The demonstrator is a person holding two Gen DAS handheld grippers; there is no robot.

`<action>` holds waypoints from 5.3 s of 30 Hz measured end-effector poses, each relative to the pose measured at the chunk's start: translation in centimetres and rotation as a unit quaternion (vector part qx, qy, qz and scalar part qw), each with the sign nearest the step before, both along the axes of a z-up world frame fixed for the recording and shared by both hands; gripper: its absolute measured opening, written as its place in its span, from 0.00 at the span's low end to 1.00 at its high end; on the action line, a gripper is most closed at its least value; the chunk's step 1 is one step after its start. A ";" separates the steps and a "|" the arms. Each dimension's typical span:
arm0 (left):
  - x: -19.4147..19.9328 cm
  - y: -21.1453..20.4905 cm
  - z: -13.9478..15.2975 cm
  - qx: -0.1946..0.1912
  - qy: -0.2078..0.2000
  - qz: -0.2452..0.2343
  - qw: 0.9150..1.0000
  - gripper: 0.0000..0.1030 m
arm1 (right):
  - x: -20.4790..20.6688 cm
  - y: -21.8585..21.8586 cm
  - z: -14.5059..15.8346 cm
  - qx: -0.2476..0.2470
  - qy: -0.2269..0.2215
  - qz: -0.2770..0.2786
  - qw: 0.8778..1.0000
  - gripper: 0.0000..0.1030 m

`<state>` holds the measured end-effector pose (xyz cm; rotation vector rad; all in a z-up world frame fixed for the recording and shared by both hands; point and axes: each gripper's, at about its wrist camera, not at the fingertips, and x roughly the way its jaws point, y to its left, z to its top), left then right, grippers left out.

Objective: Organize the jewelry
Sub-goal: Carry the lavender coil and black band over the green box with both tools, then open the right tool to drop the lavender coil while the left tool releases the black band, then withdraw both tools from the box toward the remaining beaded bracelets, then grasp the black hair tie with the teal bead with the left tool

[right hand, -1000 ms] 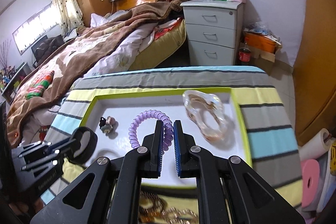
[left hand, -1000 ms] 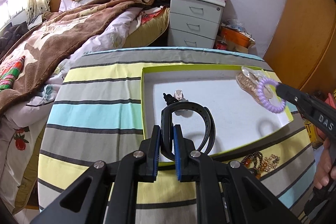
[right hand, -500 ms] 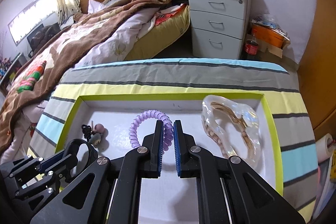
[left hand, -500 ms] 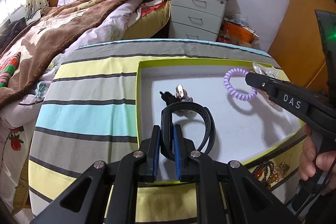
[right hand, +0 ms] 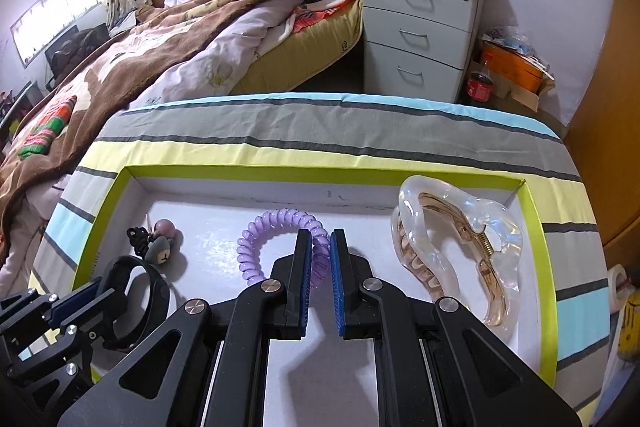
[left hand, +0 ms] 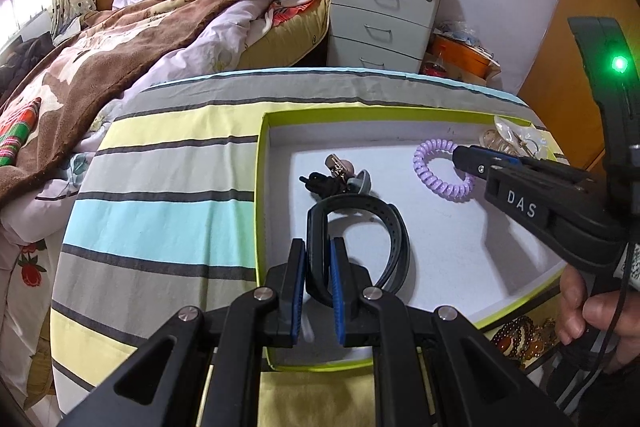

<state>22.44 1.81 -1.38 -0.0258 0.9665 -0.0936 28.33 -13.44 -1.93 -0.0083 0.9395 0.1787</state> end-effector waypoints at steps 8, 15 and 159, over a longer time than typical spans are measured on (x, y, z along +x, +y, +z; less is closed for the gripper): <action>0.1 -0.2 0.1 0.007 0.001 0.005 1.000 0.15 | 0.1 0.0 -0.2 -0.007 0.000 0.005 1.000 0.10; 0.2 -0.1 0.1 0.007 0.002 0.004 1.000 0.17 | 0.1 0.0 -0.2 -0.012 -0.001 0.003 1.000 0.10; -8.0 -3.5 -0.1 -0.143 0.020 -0.133 0.981 0.04 | -19.1 -8.2 1.0 0.092 -0.070 -0.044 0.992 0.31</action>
